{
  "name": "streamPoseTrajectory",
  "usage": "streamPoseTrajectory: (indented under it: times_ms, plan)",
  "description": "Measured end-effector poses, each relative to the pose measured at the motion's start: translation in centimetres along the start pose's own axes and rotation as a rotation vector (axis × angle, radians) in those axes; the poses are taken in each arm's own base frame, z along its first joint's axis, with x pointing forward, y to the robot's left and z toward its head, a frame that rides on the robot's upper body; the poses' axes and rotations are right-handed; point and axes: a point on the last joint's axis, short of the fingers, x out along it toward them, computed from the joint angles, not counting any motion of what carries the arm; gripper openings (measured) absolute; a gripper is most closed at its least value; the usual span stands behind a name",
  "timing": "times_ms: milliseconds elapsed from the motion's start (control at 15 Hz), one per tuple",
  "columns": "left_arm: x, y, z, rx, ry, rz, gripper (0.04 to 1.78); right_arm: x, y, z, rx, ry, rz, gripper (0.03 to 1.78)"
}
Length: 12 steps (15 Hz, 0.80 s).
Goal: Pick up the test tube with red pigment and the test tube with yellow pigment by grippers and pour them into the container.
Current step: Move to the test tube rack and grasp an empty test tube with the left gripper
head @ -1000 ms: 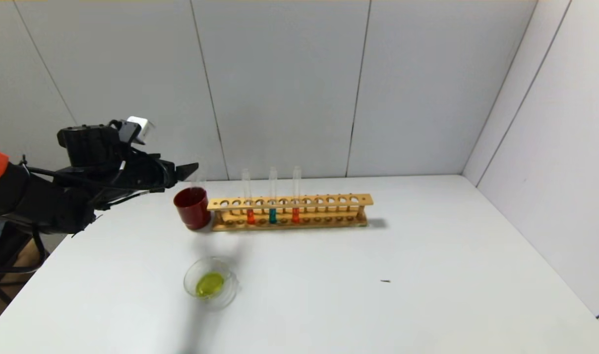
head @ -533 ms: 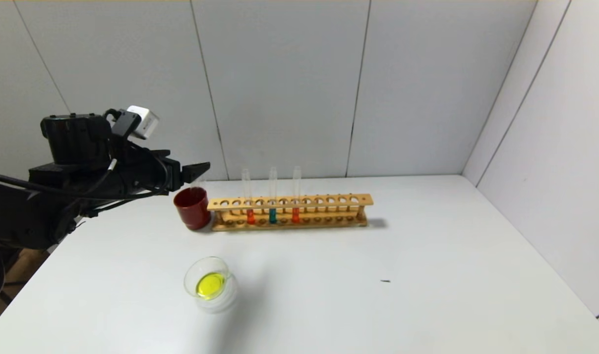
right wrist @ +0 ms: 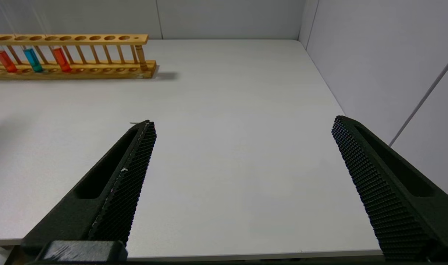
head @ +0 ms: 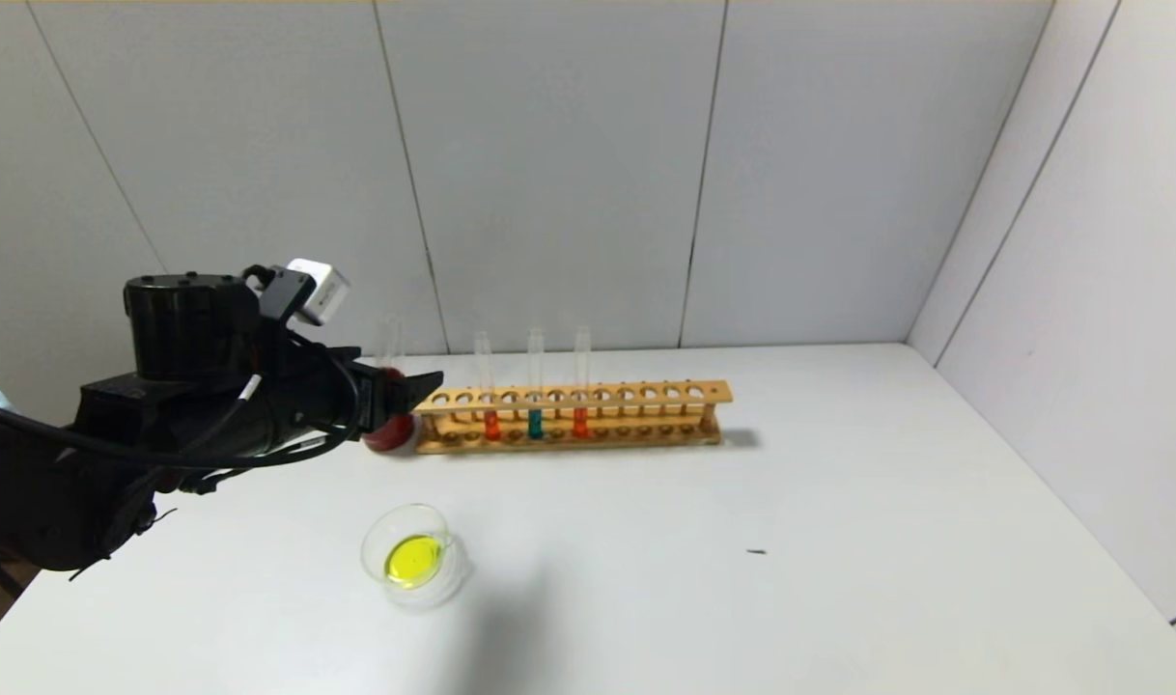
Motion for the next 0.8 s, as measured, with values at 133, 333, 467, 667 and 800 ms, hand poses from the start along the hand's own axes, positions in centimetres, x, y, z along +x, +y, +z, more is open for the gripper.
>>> streamPoseTrajectory:
  times_ms: [133, 333, 467, 667, 800]
  plan:
    - [0.5, -0.5, -0.3, -0.005, 0.013, -0.006, 1.74, 0.0, 0.0, 0.0, 0.0, 0.0, 0.0, 1.75]
    - [2.0, -1.0, -0.8, 0.002, -0.009, -0.026, 1.74, 0.0, 0.0, 0.0, 0.0, 0.0, 0.0, 1.75]
    - [3.6, -1.1, -1.1, 0.007, -0.03, -0.03, 1.74, 0.0, 0.0, 0.0, 0.0, 0.0, 0.0, 1.75]
    - [6.4, -0.9, -1.6, 0.01, -0.026, -0.017, 1.74, 0.0, 0.0, 0.0, 0.0, 0.0, 0.0, 1.75]
    - [8.2, -1.0, -1.9, 0.011, -0.014, -0.023, 1.74, 0.0, 0.0, 0.0, 0.0, 0.0, 0.0, 1.75]
